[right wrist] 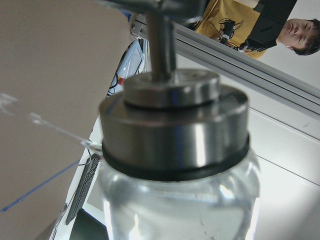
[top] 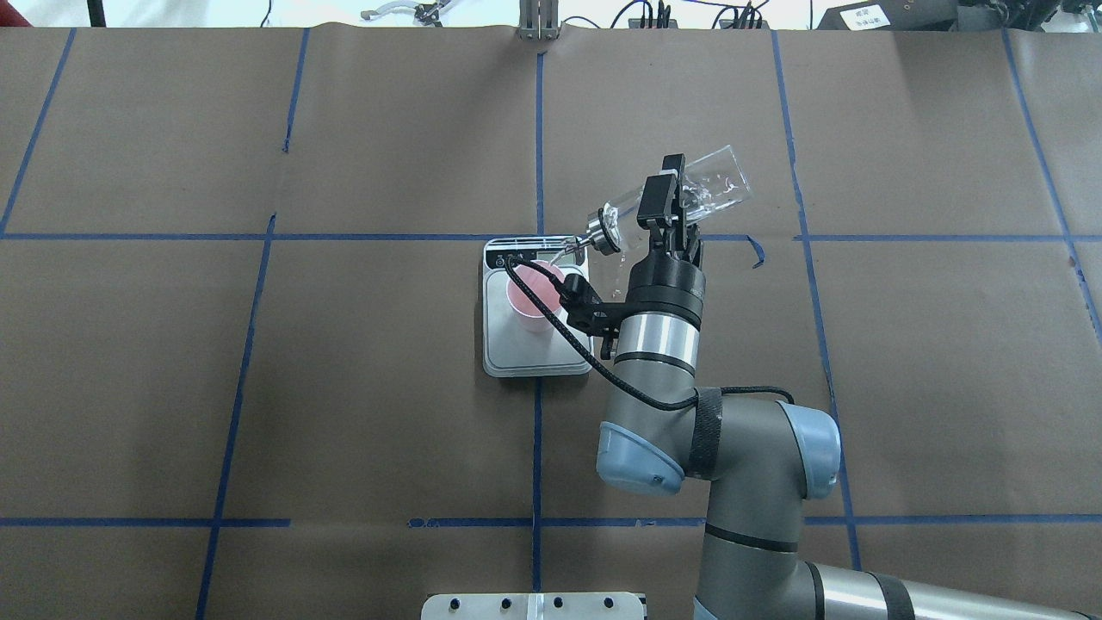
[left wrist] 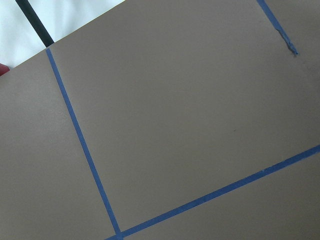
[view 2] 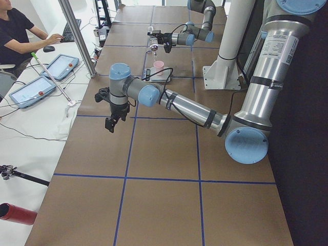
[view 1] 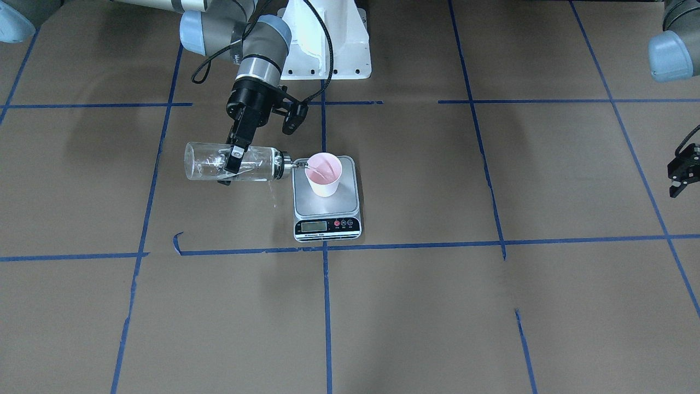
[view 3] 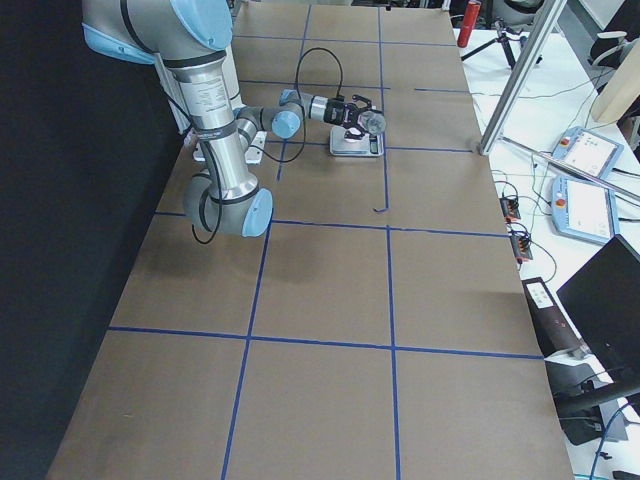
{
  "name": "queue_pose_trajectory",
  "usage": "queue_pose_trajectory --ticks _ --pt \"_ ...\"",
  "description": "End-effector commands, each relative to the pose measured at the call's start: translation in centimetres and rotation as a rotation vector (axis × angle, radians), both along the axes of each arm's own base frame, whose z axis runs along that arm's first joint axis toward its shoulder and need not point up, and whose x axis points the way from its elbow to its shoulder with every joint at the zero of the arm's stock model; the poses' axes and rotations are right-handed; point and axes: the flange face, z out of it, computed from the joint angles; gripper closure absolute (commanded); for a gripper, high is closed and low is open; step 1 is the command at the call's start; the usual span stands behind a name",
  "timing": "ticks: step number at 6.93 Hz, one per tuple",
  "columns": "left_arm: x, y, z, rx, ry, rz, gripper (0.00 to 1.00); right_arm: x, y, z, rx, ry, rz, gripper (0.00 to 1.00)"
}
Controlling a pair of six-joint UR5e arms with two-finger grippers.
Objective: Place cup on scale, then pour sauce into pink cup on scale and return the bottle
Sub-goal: 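Tilt the bottle spout over the pink cup with the right gripper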
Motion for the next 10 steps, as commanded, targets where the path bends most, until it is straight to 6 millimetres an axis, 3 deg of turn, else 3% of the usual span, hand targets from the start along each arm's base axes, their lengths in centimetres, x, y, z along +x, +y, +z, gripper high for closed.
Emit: queue_pose_trajectory --ticks 1,2,4,5,7,10 --pt "0.0 -0.1 -0.1 0.002 0.001 -0.001 0.0 0.1 0.0 -0.1 0.001 -0.02 0.0 1.0" --pt "0.0 -0.1 -0.2 0.002 0.001 -0.002 0.0 -0.1 0.2 -0.1 0.007 -0.083 0.003 1.0" --pt "0.0 -0.2 -0.4 0.005 0.002 -0.002 0.0 -1.5 1.7 0.7 -0.015 -0.436 0.008 1.0" --pt "-0.1 -0.4 -0.8 0.009 0.004 -0.008 0.0 -2.9 3.5 1.6 -0.041 -0.868 0.06 1.0" --pt "-0.1 -0.5 -0.8 0.009 0.004 -0.008 0.0 -2.7 5.3 2.2 -0.09 -1.225 0.032 1.0" --pt "-0.2 -0.4 -0.7 0.006 0.003 -0.009 0.0 -1.9 5.8 0.9 -0.159 -1.588 0.0 1.0"
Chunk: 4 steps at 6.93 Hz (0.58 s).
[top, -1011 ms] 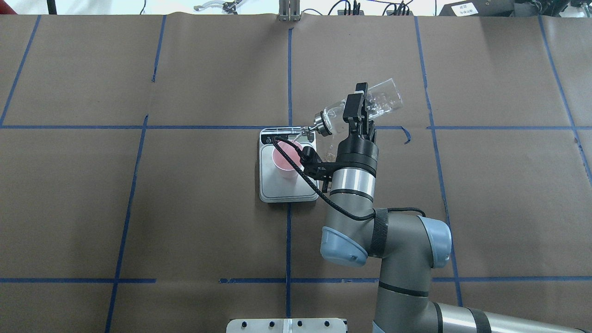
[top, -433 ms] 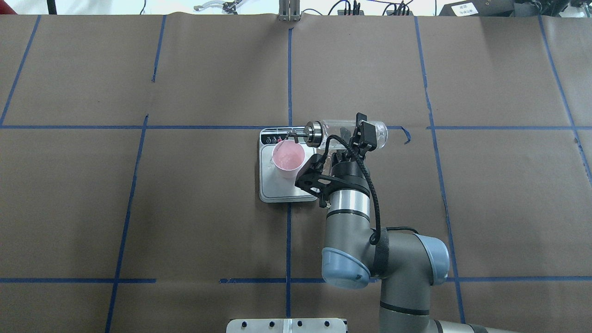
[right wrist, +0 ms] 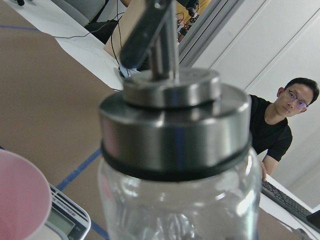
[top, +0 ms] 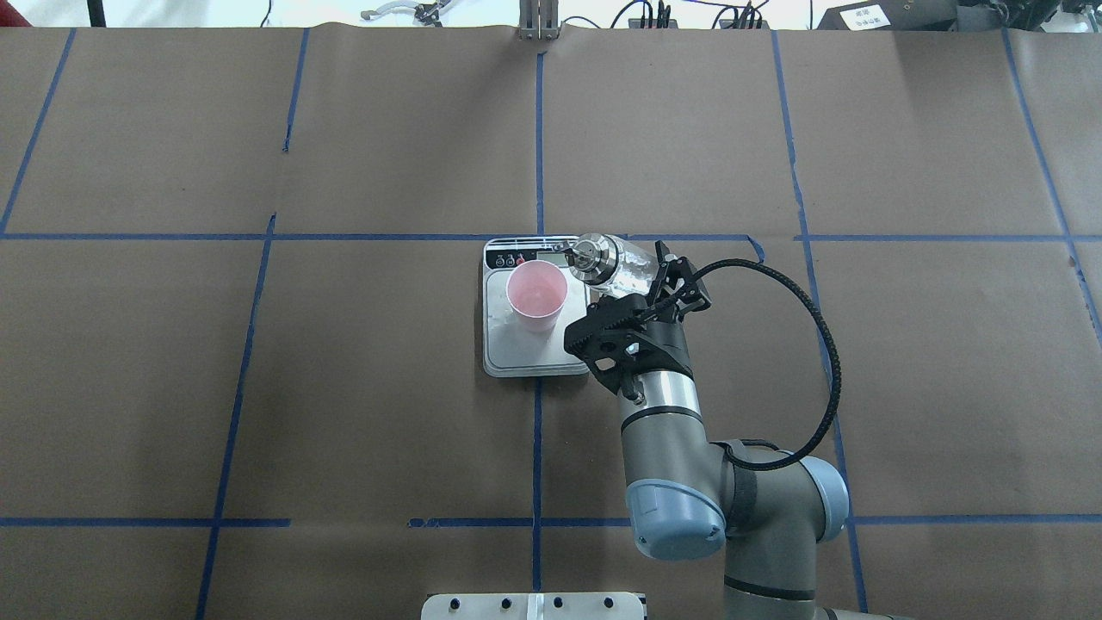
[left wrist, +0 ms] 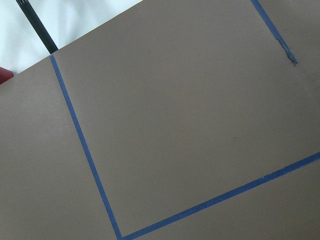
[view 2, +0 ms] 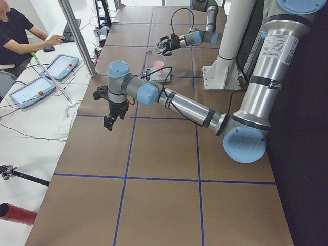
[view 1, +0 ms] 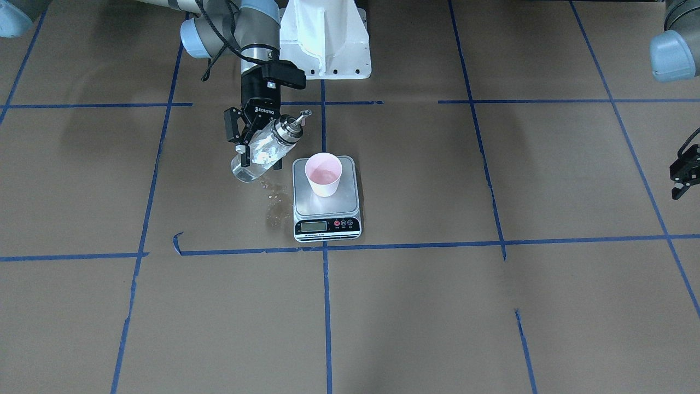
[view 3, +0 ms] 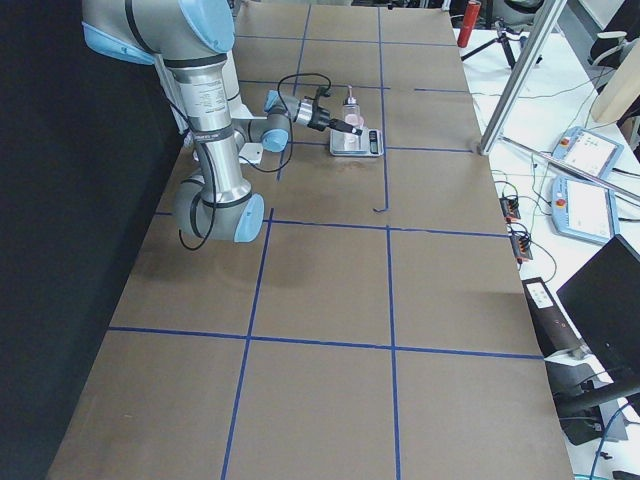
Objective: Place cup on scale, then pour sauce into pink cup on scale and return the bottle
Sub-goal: 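Tilt the bottle spout over the pink cup with the right gripper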
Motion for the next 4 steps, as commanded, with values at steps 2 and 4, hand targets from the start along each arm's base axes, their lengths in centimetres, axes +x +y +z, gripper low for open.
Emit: queue_pose_trajectory --ticks 2,4 --pt "0.0 0.0 0.1 -0.002 0.0 0.0 0.0 0.9 0.2 -1.3 -0.045 -0.341 -0.012 1.0" --pt "0.0 0.0 0.1 -0.002 0.0 0.0 0.0 1.8 -1.2 -1.4 -0.093 -0.497 0.01 1.0"
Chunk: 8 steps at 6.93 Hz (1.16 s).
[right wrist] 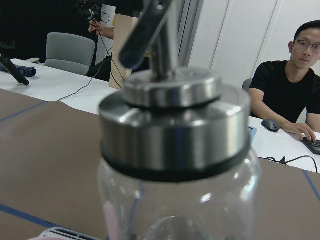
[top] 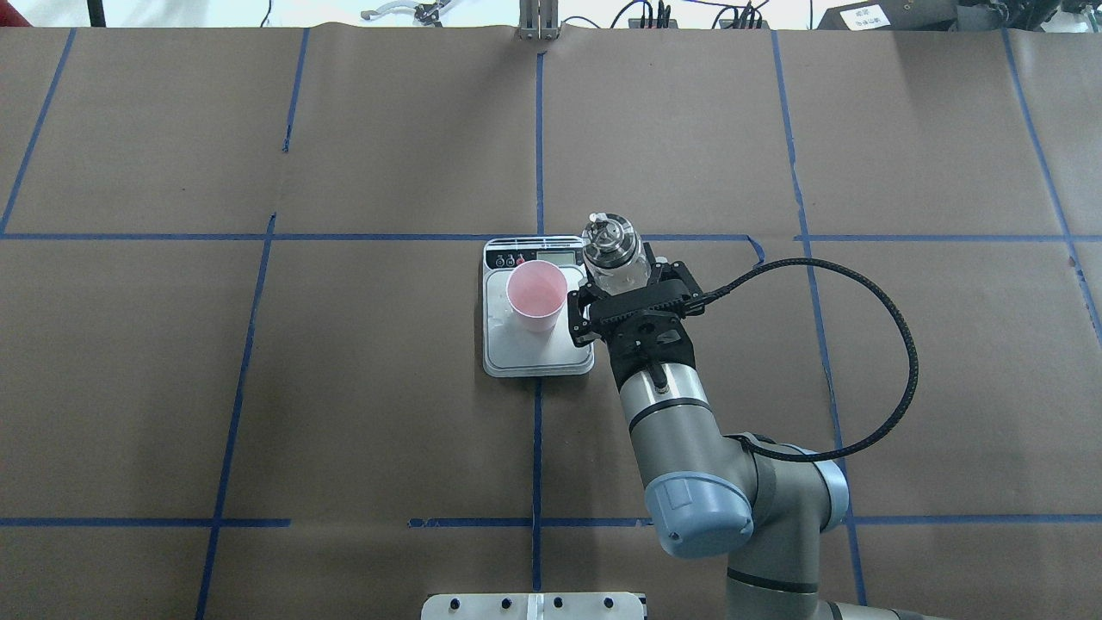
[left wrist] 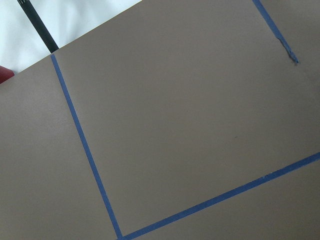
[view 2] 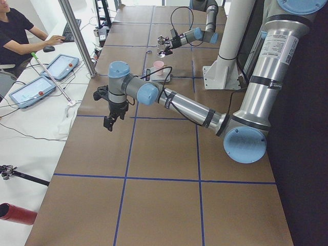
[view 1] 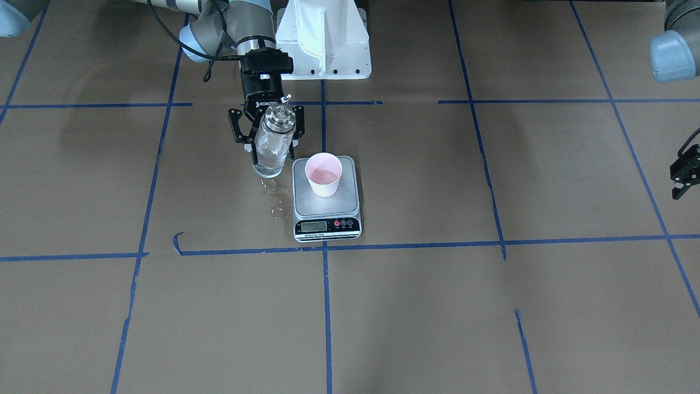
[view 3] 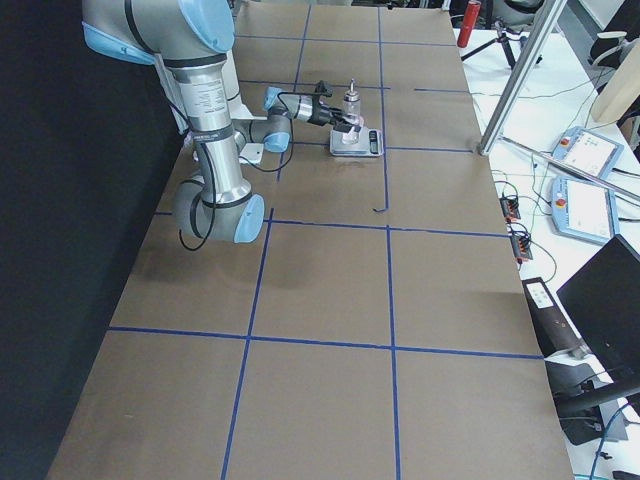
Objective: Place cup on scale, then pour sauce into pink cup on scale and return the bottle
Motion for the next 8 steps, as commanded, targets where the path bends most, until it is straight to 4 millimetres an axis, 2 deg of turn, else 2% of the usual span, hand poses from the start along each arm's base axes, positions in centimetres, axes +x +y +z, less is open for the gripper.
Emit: queue_pose_trajectory --ticks 1,2,3,4,5,6,7,8 --pt "0.0 0.0 0.0 0.001 0.0 0.0 0.0 1.4 -1.2 0.7 -0.051 -0.174 0.029 1.0" --pt "0.0 0.0 -0.1 0.001 0.0 0.0 0.0 3.2 -1.6 3.3 -0.053 -0.249 0.017 1.0" --pt "0.0 0.0 -0.2 0.004 0.001 0.0 0.0 4.7 -1.8 6.2 -0.054 -0.244 0.025 1.0" --pt "0.0 0.0 -0.3 0.007 0.002 0.0 0.0 5.1 -2.2 6.7 -0.057 -0.24 0.032 1.0" --pt "0.0 0.0 -0.4 0.007 0.002 0.0 0.0 6.1 -2.6 9.1 -0.069 -0.201 0.046 1.0" --pt "0.0 0.1 -0.2 0.004 0.0 -0.001 0.0 7.2 -2.5 11.7 -0.093 -0.196 0.063 1.0" --pt "0.0 0.0 -0.4 0.007 0.0 -0.001 0.0 9.1 -2.3 15.7 -0.123 -0.154 0.085 1.0" --pt "0.0 0.1 -0.8 0.015 0.003 -0.002 0.0 11.0 -2.6 18.3 -0.13 -0.112 0.116 1.0"
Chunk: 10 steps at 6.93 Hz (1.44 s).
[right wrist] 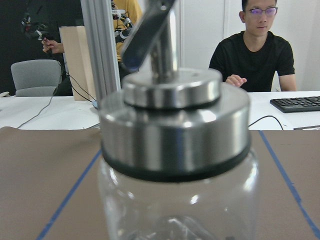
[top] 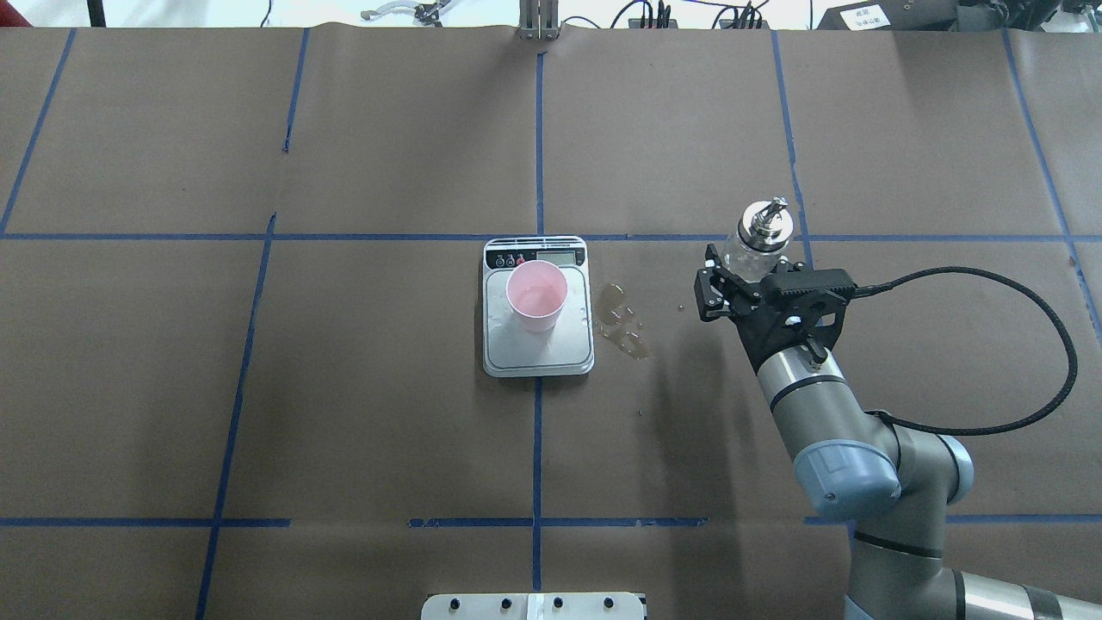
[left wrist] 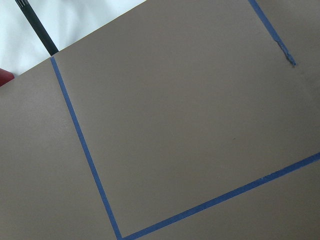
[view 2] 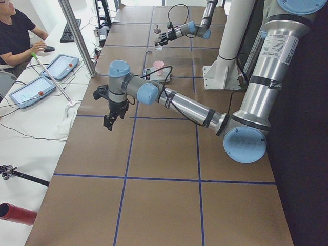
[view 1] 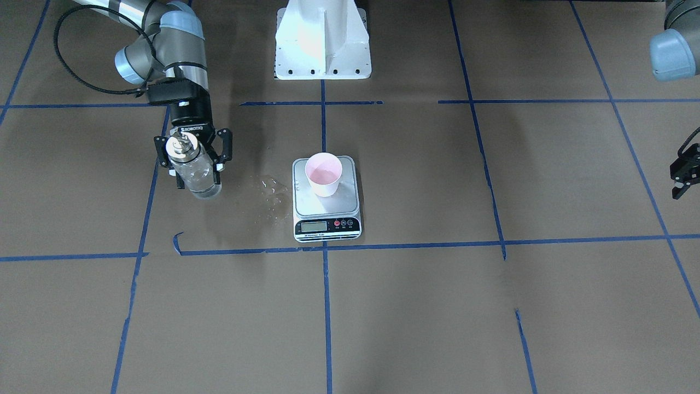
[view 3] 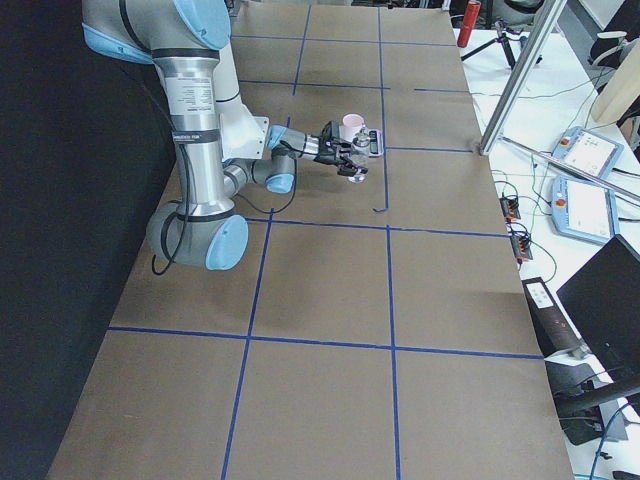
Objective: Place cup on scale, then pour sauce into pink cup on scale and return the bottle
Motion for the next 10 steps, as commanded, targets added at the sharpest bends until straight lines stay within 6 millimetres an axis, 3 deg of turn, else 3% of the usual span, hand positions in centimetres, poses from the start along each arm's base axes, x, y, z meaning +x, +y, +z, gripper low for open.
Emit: queue_pose_trajectory --ticks 1,3,5,10 --pt "0.0 0.1 -0.4 0.008 0.002 -0.001 0.0 3.6 -0.5 5.2 -0.061 -0.021 0.074 1.0" --pt "0.0 -0.1 -1.0 0.017 0.004 -0.001 0.0 3.7 -0.6 6.0 -0.079 -0.054 0.093 1.0" --pt "0.0 -0.2 -0.9 0.016 0.004 -0.001 0.0 2.7 -1.1 10.6 -0.098 0.01 0.13 1.0" --pt "0.2 -0.2 -0.9 0.014 0.004 0.001 0.0 2.6 -1.2 10.5 -0.101 -0.033 0.155 1.0"
